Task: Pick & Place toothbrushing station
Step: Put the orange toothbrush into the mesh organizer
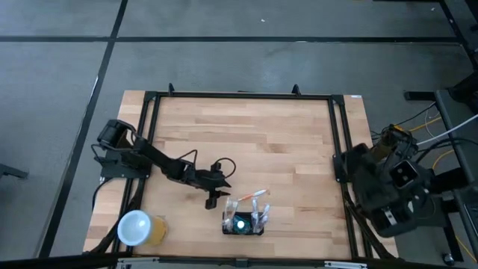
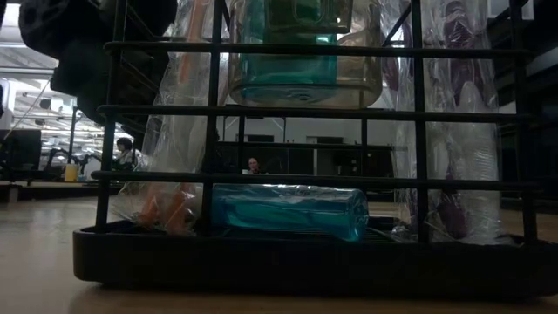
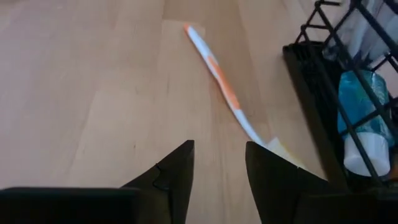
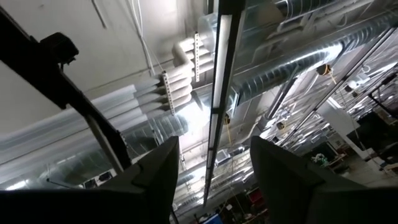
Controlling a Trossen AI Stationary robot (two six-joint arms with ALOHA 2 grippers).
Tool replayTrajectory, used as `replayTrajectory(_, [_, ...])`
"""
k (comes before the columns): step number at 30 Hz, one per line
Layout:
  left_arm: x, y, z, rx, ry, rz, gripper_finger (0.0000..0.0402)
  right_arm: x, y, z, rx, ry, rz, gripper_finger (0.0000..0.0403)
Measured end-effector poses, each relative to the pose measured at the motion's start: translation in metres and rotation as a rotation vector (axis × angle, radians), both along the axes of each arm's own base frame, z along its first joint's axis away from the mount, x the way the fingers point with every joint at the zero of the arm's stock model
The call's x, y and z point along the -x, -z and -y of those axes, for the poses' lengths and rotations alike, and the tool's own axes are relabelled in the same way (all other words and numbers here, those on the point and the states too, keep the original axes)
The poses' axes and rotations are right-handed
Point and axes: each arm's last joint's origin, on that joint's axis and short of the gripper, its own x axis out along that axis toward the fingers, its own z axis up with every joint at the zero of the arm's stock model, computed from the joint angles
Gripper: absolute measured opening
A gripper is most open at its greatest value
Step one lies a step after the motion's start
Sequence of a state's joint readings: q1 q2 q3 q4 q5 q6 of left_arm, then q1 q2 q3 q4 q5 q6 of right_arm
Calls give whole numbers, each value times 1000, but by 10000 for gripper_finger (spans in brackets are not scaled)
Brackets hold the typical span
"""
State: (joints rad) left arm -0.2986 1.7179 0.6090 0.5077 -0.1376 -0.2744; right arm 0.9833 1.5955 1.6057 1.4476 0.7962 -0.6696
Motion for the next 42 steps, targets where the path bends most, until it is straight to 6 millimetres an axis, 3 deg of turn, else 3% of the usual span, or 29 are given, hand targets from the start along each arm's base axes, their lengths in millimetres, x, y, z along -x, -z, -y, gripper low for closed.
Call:
replayTrajectory(17, [13,1,34,-14,44,5,166,-4,-15,14,-60,33,2,200])
replayTrajectory(27, [7,27,37,-33,34,-13,169,-13,-15,13,-52,-15,15,201])
replayTrajectory(42, [-5,38,39,-25,-14,9,163,-15,-16,14,-37,-25,44,201])
